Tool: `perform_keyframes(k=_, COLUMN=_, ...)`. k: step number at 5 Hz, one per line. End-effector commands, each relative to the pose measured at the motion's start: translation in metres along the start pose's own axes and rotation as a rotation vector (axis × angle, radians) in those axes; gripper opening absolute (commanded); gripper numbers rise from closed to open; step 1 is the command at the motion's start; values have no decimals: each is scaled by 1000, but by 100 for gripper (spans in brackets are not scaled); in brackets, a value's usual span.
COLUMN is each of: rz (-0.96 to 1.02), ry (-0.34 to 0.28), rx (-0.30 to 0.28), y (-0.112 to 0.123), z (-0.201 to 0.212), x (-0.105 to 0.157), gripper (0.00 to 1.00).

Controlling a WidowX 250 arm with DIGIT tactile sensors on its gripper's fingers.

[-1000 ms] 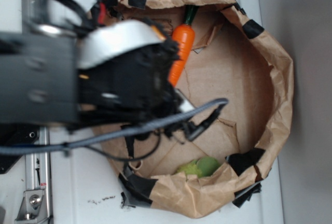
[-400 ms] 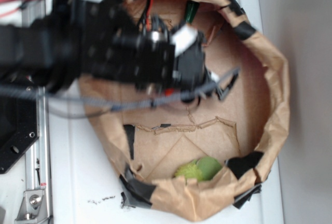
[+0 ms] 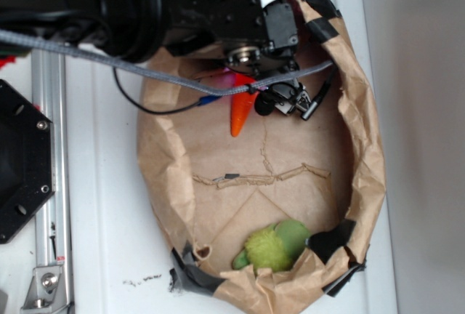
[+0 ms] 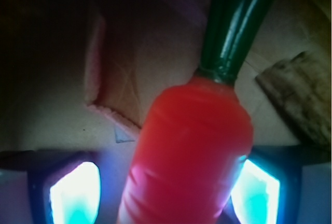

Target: Grab the carrot.

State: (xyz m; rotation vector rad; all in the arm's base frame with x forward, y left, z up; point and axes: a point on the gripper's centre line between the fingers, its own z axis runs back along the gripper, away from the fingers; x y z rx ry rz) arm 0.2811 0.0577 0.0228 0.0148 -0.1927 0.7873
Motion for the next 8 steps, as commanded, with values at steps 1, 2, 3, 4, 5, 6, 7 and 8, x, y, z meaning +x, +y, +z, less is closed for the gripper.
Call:
perform_keyframes(k=1, rz=-160, ry=-87, rx=-87, y=-23, z=51, x=2, gripper=0)
perform_keyframes(k=2, rz=-340, ry=-111, rx=-165, y=-51, z=102, x=-15, gripper=0)
perform_keyframes(k=3, rz=-552, ry=-38, rx=-203, y=-69, z=153, x=-25, gripper=0)
perform_keyframes(k=4, rz=-706, ry=70, rx=-190, y=-68, z=165, x=-19, gripper=0)
perform_keyframes(k=5, rz=-893, ry=83, rx=-166, y=-63, z=172, x=-18, gripper=0)
perform_keyframes(k=6, rz=-914, ry=74, rx=-142, y=-59, z=168, x=-22, gripper=0)
perform_keyframes(k=7, rz=-899, ry=55, rx=-147, y=-58, z=169, x=-25, gripper=0)
perform_keyframes(k=8, rz=-894, ry=50, rx=-148, y=-56, z=169, x=-25, gripper=0)
